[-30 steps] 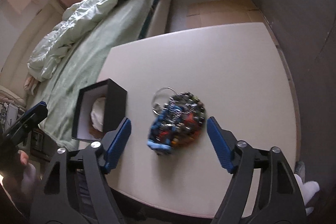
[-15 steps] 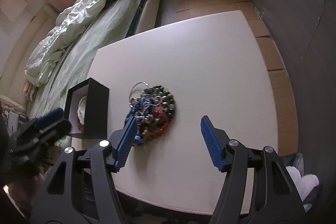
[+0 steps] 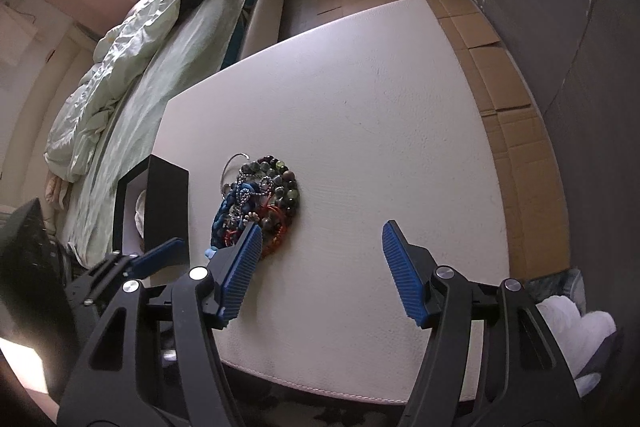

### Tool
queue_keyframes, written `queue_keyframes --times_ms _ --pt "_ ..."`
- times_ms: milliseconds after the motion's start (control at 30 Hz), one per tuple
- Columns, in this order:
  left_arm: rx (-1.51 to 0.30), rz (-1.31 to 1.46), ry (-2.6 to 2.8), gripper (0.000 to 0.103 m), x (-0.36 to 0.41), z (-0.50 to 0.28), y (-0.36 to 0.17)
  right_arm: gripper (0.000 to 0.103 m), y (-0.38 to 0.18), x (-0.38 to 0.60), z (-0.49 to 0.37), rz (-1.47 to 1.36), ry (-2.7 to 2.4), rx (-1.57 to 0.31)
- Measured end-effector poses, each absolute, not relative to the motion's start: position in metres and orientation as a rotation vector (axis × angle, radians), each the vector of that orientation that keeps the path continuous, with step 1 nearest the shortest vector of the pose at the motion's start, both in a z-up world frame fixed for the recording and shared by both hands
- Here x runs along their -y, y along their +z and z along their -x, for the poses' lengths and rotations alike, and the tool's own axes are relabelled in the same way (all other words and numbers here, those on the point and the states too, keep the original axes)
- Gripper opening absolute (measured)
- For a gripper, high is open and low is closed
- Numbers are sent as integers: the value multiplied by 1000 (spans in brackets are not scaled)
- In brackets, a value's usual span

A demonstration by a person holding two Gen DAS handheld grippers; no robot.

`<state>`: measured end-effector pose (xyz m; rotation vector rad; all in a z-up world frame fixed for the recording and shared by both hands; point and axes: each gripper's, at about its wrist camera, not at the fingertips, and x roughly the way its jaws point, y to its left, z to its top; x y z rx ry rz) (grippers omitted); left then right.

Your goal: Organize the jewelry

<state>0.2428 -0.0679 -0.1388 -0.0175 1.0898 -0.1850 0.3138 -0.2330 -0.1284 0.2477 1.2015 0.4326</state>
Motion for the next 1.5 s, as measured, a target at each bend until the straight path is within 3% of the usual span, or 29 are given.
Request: queue_keyframes --times_ms 100,167,267,767,900,1133,1500 --pt "-1101 -10 -171 55 73 -246 -148 64 -130 233 -314 -253 442 -1205" --pt "-1126 -2 -163 32 71 -249 -156 64 -131 232 -315 -253 446 -1210" --pt "-1109 1 -163 26 69 -249 -155 64 -132 228 -317 -257 457 -1214" --pt "-953 91 -211 23 32 -246 -78 64 -134 214 -321 -257 475 -1220" --pt "-915 108 -207 23 22 -245 -58 56 -138 207 -322 -247 483 -1236" --pt "-879 150 -194 23 5 -238 -38 33 -151 188 -324 -185 481 -1286" --pt "-841 165 -220 19 2 -231 -14 20 -161 153 -324 -41 449 -1286"
